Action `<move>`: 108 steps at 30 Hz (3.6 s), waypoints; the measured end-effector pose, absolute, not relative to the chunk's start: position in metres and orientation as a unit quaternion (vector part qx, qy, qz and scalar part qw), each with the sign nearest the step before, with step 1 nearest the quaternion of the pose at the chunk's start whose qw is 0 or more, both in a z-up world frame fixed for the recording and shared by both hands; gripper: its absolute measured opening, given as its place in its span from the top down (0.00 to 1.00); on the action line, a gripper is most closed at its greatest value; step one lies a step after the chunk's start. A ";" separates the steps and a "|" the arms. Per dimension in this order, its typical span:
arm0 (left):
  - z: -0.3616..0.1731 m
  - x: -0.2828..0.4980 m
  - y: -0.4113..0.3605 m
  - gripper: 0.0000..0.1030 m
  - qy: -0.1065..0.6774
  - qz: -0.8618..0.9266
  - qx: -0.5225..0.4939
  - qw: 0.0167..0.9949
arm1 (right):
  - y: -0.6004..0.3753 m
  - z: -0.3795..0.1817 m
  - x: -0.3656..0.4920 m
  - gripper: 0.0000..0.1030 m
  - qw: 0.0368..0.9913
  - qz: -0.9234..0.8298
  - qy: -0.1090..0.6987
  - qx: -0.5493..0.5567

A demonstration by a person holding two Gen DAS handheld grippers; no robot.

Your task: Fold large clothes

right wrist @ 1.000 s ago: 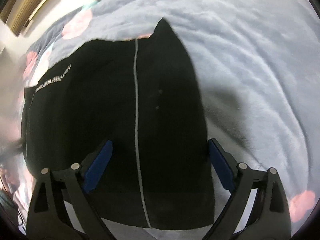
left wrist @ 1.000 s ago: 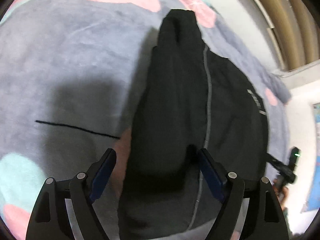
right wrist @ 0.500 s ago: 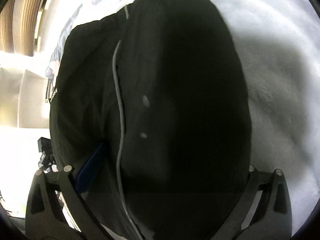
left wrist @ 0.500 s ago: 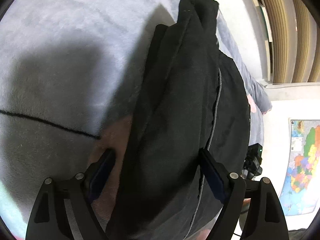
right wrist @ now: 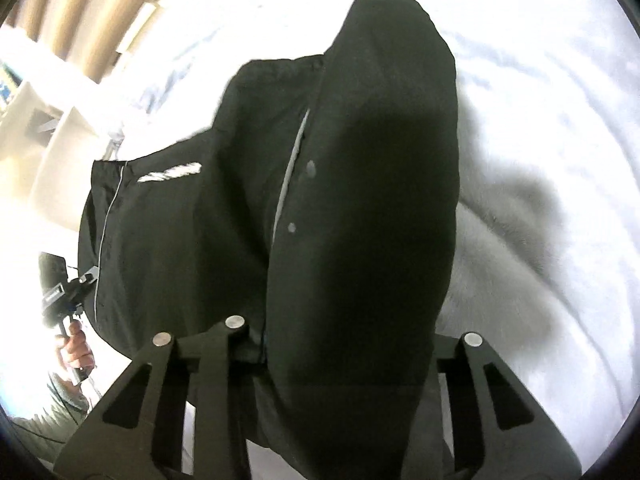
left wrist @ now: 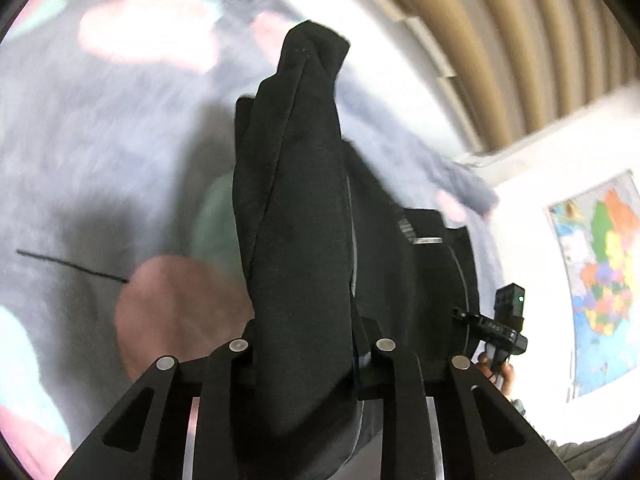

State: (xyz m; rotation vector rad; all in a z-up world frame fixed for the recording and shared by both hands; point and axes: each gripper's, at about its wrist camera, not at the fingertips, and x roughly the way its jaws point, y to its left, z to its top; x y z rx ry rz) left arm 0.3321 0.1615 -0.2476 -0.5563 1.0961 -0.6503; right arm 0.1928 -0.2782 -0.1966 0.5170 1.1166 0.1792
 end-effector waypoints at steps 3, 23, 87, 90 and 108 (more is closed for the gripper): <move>-0.205 0.305 0.161 0.79 0.471 -0.325 -0.243 0.783 | -0.280 -0.167 0.171 0.72 0.828 0.086 0.504 0.231; -0.296 0.303 0.142 0.43 0.597 -0.186 -0.146 0.767 | -0.309 -0.233 0.070 0.32 0.775 -0.059 0.570 0.265; -0.214 0.081 0.155 0.43 0.545 -0.180 -0.054 0.817 | -0.155 -0.167 0.028 0.26 0.846 -0.037 0.530 0.048; -0.256 0.074 0.147 0.43 0.576 -0.162 -0.034 0.800 | -0.155 -0.183 0.022 0.26 0.833 -0.028 0.551 0.043; -0.261 0.115 0.129 0.38 0.564 -0.150 -0.054 0.810 | -0.149 -0.230 0.070 0.38 0.807 -0.040 0.587 0.056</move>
